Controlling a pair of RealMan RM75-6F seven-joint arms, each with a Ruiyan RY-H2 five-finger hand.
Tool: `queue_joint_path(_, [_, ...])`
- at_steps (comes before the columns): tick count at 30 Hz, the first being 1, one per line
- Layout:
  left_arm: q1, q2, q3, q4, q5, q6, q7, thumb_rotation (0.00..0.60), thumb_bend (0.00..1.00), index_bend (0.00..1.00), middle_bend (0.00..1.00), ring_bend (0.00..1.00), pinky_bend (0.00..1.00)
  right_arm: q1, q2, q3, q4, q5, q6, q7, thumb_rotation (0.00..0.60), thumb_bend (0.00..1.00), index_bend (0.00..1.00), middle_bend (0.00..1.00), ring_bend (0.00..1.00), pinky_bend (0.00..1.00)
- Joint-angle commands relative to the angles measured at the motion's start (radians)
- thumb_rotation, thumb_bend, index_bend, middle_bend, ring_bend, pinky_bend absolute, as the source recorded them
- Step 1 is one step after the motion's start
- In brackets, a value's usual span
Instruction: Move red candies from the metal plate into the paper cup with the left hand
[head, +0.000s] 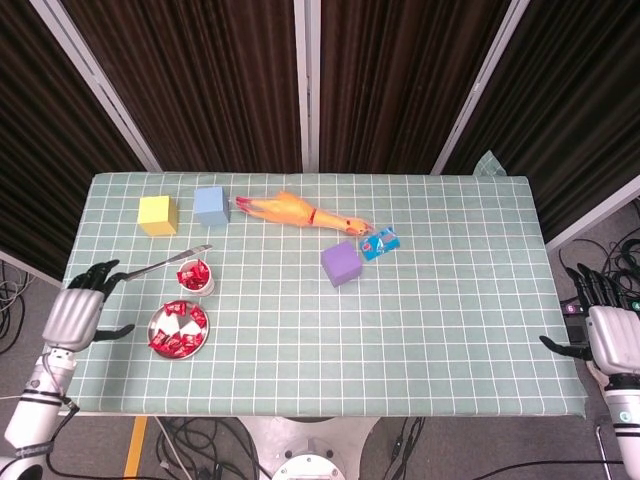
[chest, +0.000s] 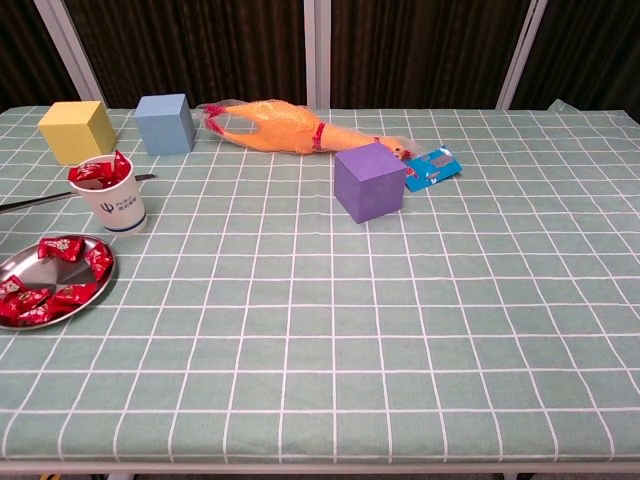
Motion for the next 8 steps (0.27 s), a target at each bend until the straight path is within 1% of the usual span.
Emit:
queue_joint_path(1, [0.017,0.019,-0.007,-0.015,0.002,-0.004,-0.006,0.485,0.07,0.27,0.18,0.13,0.24,-0.005,-0.005,-0.004,-0.009,-0.007,0.009,-0.013,0.513,0.0,0.0,0.0,0.0,0.0])
queue_joint_path(4, [0.026,0.039,-0.018,-0.031,0.0,-0.014,-0.012,0.483,0.07,0.27,0.18,0.13,0.24,-0.007,-0.013,-0.007,-0.009,-0.01,0.009,-0.016,0.513,0.0,0.0,0.0,0.0,0.0])
queue_joint_path(8, [0.032,0.044,-0.04,-0.041,-0.001,-0.021,-0.025,0.48,0.07,0.26,0.18,0.13,0.24,-0.007,-0.02,-0.006,-0.001,-0.012,0.008,-0.009,0.513,0.0,0.0,0.0,0.0,0.0])
